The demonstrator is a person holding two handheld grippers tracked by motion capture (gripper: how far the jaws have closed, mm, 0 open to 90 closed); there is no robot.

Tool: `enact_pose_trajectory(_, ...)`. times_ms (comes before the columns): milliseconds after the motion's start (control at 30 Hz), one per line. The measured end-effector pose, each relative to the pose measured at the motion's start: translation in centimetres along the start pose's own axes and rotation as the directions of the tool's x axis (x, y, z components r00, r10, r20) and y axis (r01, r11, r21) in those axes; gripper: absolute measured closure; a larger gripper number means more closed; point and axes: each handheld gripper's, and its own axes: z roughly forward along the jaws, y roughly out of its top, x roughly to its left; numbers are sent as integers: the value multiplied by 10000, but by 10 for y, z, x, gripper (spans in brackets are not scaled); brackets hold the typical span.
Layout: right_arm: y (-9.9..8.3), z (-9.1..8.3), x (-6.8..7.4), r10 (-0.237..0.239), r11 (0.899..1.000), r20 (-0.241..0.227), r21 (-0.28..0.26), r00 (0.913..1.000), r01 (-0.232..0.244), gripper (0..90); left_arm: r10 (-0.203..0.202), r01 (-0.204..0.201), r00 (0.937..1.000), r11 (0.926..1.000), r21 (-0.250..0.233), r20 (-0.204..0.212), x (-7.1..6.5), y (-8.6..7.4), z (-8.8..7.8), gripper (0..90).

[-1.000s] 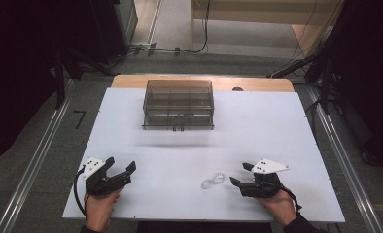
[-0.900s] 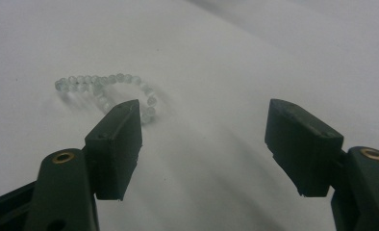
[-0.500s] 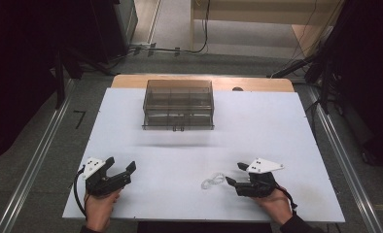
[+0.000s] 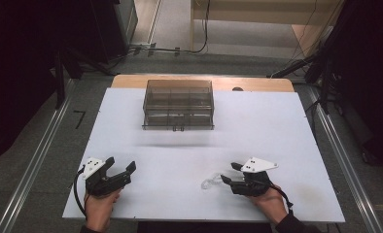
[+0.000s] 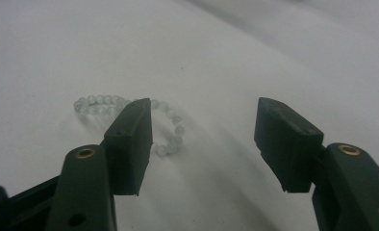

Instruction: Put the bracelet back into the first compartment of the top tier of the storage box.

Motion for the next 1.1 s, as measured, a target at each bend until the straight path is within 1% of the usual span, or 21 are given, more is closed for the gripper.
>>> enact_pose_trajectory(100, 1, 2, 2, -41, 10000, -68, 33, 10000, 42, 396, -5, 5, 10000, 10000, 4, -1, 0, 0, 0, 141)
enact_pose_trajectory(167, 2, 5, 3, -185, 9998, -158, 46, 9997, 186, 426, -3, 3, 10000, 10000, 0, 10, 0, 0, 0, 141)
enact_pose_trajectory(200, 2, 5, 3, -185, 9998, -158, 46, 9997, 186, 426, 0, 0, 10000, 10000, 3, 9, 0, 0, 0, 141)
enact_pose_trajectory(367, 3, 8, 6, -248, 9996, -324, 111, 9992, 251, 486, 4, -4, 10000, 10000, 33, 6, 0, 0, 0, 142)
enact_pose_trajectory(400, 3, 8, 6, -337, 9994, -351, 95, 9988, 341, 497, 3, -3, 10000, 10000, 32, 17, 0, 0, 0, 142)
enact_pose_trajectory(633, 3, 10, 7, -411, 9991, -619, 63, 9972, 416, 582, 7, -7, 10000, 10000, 34, 24, 0, 0, 0, 142)
enact_pose_trajectory(800, 3, 10, 7, -495, 9987, -862, 44, 9950, 501, 665, 7, -7, 10000, 10000, 34, 23, 0, 0, 0, 143)
enact_pose_trajectory(900, 3, 10, 7, -437, 9989, -899, 116, 9950, 449, 671, 6, -6, 10000, 10000, 36, 22, 0, 0, 0, 143)
enact_pose_trajectory(1067, 3, 11, 6, -513, 9982, -870, 265, 9949, 537, 693, 7, -8, 10000, 10000, 39, 26, 0, 0, 0, 143)
enact_pose_trajectory(1100, 3, 12, 6, -496, 9979, -865, 376, 9950, 530, 705, 11, -11, 10000, 10000, 39, 35, 0, 0, 0, 143)
